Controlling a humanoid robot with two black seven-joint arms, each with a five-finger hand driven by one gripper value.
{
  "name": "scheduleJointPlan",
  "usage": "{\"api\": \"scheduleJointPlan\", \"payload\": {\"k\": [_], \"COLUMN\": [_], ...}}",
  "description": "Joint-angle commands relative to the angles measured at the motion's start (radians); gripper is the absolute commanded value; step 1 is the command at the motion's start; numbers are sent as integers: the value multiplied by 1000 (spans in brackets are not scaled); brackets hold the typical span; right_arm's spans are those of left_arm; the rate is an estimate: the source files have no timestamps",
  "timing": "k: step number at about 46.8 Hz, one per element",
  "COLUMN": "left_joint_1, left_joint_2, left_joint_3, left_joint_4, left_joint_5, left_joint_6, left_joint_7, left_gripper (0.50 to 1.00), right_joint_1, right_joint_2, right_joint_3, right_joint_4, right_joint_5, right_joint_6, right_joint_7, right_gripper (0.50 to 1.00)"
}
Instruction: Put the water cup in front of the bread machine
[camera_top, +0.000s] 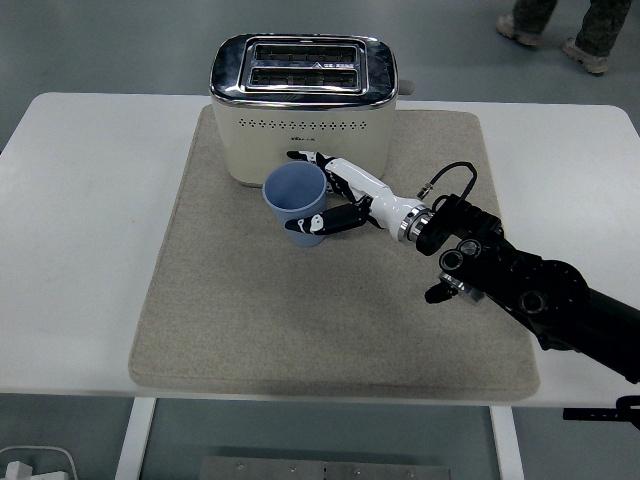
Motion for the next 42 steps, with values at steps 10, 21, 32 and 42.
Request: {"api": "scheduleJointPlan", "payload": {"k": [10, 21, 32, 42], "left_joint_1": [0, 0, 0, 0], "left_joint_2": [0, 0, 0, 0], "left_joint_3": [0, 0, 0, 0], "left_joint_4": [0, 0, 0, 0], "left_joint_5": [0, 0, 0, 0], "left_joint_6": [0, 0, 0, 0], "left_joint_7": [0, 0, 0, 0], "left_gripper": [999, 999, 999, 999], "right_joint_1": [0, 3, 0, -18], "right_joint_2": [-4, -12, -40, -104], "right_joint_3": [0, 6, 11, 11], "right_joint_4": [3, 3, 20, 63], "right_joint_5": [1, 1, 5, 6], "right_joint_6": [2, 3, 6, 8], "right_joint_7": [1, 1, 1, 1], "right_gripper": [946, 946, 944, 946]}}
